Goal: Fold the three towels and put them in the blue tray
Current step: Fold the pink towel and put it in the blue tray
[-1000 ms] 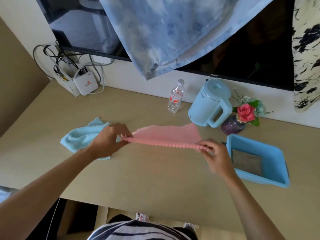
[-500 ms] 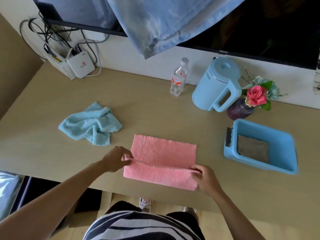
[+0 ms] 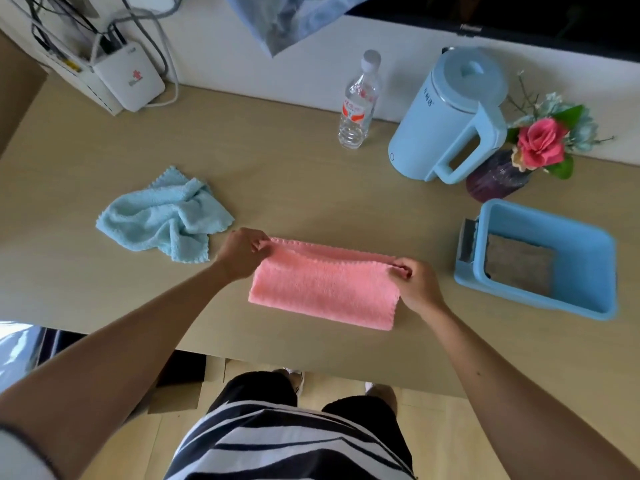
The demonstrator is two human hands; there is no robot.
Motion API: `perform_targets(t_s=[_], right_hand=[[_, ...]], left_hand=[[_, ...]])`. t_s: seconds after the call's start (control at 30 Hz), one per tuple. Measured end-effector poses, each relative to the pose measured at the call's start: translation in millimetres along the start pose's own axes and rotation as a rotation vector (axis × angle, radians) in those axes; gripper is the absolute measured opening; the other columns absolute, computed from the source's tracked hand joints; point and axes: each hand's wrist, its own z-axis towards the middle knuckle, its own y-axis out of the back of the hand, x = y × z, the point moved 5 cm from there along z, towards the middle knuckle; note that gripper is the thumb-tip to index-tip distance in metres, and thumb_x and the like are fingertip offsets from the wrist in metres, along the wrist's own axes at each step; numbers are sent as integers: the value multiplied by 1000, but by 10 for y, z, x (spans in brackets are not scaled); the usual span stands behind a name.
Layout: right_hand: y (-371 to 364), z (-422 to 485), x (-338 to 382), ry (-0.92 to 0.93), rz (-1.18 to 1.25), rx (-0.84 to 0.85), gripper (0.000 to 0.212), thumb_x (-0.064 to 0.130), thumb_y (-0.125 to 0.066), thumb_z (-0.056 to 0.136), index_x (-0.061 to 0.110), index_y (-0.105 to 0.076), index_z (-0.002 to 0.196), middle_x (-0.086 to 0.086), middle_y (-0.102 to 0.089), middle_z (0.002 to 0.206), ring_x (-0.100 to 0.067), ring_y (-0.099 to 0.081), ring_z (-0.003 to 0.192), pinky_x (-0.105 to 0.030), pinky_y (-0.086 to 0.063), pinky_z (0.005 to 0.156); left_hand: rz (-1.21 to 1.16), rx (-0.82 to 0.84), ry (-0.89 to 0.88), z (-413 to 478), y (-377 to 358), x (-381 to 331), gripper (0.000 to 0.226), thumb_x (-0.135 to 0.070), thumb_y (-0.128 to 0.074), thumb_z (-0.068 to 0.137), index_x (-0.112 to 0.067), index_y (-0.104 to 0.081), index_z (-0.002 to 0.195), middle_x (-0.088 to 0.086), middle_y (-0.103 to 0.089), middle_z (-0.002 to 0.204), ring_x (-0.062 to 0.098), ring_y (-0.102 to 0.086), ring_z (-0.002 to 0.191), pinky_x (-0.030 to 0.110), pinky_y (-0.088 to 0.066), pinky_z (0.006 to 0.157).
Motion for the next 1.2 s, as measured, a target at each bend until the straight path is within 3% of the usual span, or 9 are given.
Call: perform_targets(t_s=[0.2, 0.37, 0.47, 0.57, 0.73, 0.9, 0.97, 1.07, 1.2], right_hand=[[-8, 161, -38, -29, -26, -60, 10, 8, -62, 87, 9, -71, 83, -4, -66, 70, -17, -56, 64, -16, -37, 54], [-31, 191, -86, -59, -100, -191, 39, 18, -68, 88, 9, -58, 125, -5, -65, 95, -23, -62, 86, -38, -52, 82], [-184, 9, 6, 145, -329, -218, 47, 15, -72, 85, 7, -54, 127, -12, -61, 110, -30, -60, 102, -45, -51, 88], [-464, -216, 69, 294, -429, -56, 49, 19, -74, 83, 11, -55, 128, -7, -58, 122, -24, -58, 112, -42, -52, 91], [-626, -498, -21, 284, -530, 41, 59, 32, -78, 78, 21, -56, 131, 1, -49, 129, -20, -53, 116, -36, -50, 94], [-596, -746, -37, 218, -594, 33, 63, 28, -72, 80, 20, -51, 139, -2, -51, 133, -22, -55, 117, -37, -51, 93], [-666, -890, 13, 175, -570, 95, 65, 30, -70, 83, 18, -47, 143, -3, -51, 138, -21, -55, 122, -35, -50, 98], [-887, -1079, 124, 139, -389, 336, 65, 34, -67, 90, 18, -42, 148, -1, -50, 142, -15, -57, 120, -31, -51, 102], [-929, -1095, 212, 367, -465, 389, 53, 18, -72, 84, 20, -56, 134, 1, -56, 130, -16, -59, 112, -35, -51, 98]], left_hand=[[1, -37, 7, 125, -27, 40, 14, -16, -68, 90, -9, -77, 98, 8, -76, 92, 17, -63, 79, 23, -40, 71], [139, -162, 20, 178, -76, 147, 25, -14, -70, 85, -12, -69, 110, 9, -70, 103, 25, -62, 95, 32, -46, 81], [298, -227, -188, 33, -261, 54, 33, -10, -72, 80, -16, -64, 112, 9, -62, 110, 29, -57, 103, 49, -51, 89], [433, -32, -378, -207, -628, -155, 42, -24, -69, 86, -20, -59, 126, 9, -55, 130, 28, -52, 117, 48, -50, 97], [583, 200, -249, -421, -1070, -130, 85, -61, -55, 89, -26, -18, 156, 9, -9, 166, 34, -15, 151, 52, -28, 118], [739, 237, -346, -191, -1061, -263, 84, -40, -52, 98, -28, 7, 157, 8, 19, 165, 29, 16, 152, 52, 1, 124], [871, 197, -378, -85, -1000, -431, 82, -18, -53, 99, -23, 4, 157, 12, 15, 165, 33, 15, 152, 55, 2, 123], [919, 165, -488, -128, -939, -743, 61, -4, -53, 94, -11, -30, 150, 20, -14, 163, 37, -13, 151, 50, -17, 122], [814, 256, -673, -566, -1058, -682, 47, 0, -58, 89, -11, -49, 133, 10, -48, 139, 24, -48, 123, 37, -38, 106]])
